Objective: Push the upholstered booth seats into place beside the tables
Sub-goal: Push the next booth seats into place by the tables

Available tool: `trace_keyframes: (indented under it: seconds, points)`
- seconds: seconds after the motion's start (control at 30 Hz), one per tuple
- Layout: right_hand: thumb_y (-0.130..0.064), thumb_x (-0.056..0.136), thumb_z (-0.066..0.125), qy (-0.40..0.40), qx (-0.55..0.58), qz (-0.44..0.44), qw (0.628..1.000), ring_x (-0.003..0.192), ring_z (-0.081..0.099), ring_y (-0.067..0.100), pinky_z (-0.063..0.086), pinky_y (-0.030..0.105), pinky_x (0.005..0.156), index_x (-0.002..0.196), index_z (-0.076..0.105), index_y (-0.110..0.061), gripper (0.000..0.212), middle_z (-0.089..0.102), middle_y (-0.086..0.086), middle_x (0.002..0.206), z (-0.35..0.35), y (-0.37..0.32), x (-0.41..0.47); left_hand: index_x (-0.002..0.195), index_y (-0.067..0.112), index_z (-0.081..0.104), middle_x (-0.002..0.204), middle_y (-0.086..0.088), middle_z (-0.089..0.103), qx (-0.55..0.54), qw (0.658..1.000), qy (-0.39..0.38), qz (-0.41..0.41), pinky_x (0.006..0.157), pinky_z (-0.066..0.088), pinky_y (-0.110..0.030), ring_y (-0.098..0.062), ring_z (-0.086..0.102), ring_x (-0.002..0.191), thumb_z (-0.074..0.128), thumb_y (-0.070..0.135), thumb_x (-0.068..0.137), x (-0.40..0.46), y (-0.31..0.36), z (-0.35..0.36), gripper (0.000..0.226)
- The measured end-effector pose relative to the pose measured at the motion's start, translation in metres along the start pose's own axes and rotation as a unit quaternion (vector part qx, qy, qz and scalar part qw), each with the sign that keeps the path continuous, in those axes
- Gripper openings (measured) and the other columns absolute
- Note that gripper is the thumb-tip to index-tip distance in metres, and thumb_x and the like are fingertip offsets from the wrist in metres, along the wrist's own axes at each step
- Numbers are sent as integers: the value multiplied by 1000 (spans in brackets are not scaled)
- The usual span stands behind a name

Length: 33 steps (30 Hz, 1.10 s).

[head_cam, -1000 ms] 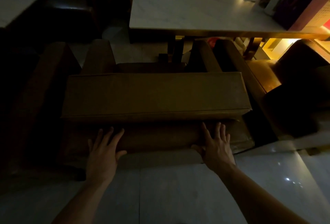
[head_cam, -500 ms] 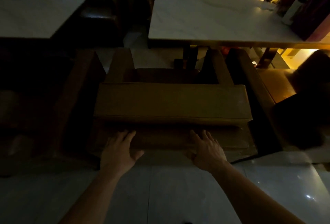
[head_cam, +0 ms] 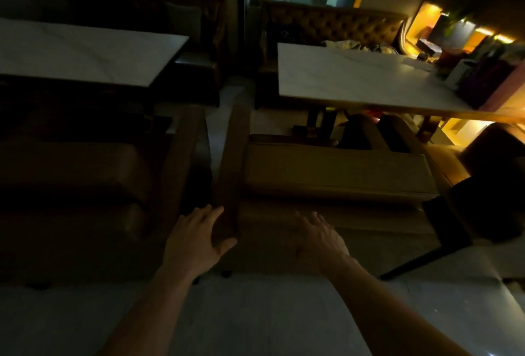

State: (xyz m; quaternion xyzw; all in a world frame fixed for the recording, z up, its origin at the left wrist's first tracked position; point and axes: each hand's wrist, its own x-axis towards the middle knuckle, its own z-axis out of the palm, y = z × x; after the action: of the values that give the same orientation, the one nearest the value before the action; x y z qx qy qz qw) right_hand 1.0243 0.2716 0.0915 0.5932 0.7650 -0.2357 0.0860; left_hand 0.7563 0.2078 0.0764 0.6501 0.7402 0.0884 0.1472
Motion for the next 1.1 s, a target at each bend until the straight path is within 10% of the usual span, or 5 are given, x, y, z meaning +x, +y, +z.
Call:
trace_keyframes:
  seconds: [0.5,1.1]
  points:
    - [-72,86,50,-5,-9,-99,995,150,12,34,20,50,120,156,6,-34,91,9,14,164,94,-335,15,151,39,15,161,3,15,-3,990,89,-110,119,12,-44,-20,10,148,41,78,81,-107,-315,-93,84]
    - [-56,87,60,-4,-41,-44,998,152,-2,34,14,50,122,157,1,-30,95,-2,15,165,182,-548,118,152,34,21,160,-1,20,21,993,64,-100,119,11,-44,-23,9,148,51,73,80,-65,-606,-134,87]
